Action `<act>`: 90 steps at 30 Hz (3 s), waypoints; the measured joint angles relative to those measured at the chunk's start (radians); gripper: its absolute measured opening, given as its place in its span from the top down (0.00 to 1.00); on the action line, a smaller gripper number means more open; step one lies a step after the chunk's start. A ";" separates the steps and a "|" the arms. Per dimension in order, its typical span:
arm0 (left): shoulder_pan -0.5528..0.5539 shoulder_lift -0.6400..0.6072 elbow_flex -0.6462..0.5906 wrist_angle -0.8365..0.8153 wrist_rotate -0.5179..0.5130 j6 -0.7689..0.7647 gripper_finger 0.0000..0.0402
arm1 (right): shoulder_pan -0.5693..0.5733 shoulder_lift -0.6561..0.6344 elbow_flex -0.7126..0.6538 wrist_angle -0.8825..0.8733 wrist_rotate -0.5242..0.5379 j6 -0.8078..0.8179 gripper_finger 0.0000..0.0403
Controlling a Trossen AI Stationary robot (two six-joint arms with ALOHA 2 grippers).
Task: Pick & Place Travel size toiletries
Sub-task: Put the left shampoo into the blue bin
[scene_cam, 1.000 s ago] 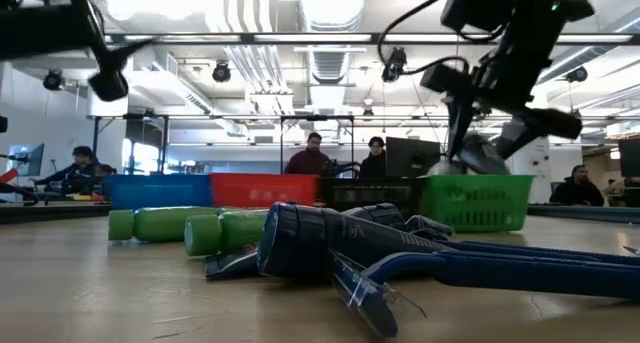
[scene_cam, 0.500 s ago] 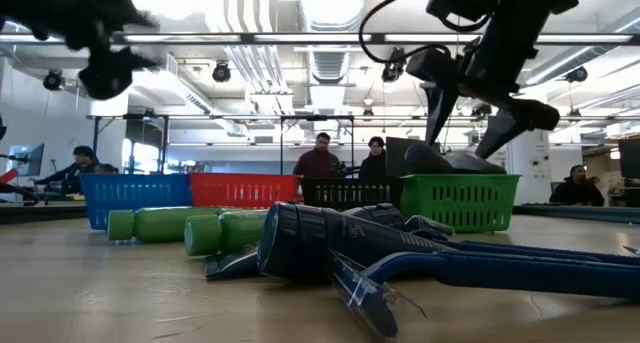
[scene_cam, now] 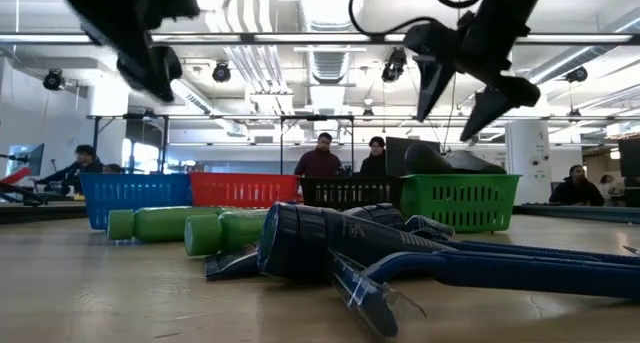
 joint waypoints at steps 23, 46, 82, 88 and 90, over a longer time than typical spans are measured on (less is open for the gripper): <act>-0.227 0.507 0.234 -0.016 -0.254 -0.495 0.28 | 0.070 -0.053 0.102 -0.270 0.143 -0.053 0.10; -0.181 0.522 0.037 0.183 -0.291 -0.404 0.28 | 0.076 -0.084 0.101 -0.270 0.161 -0.051 0.10; -0.202 0.163 0.152 -0.271 -0.498 -1.115 0.62 | 0.075 -0.083 0.100 -0.311 0.168 -0.020 0.10; -0.067 0.021 -0.008 -0.280 -0.543 -1.225 0.62 | 0.075 -0.083 0.100 -0.310 0.168 -0.004 0.10; -0.021 0.012 -0.062 -0.215 -0.495 -1.201 0.62 | 0.075 -0.083 0.100 -0.309 0.168 0.000 0.10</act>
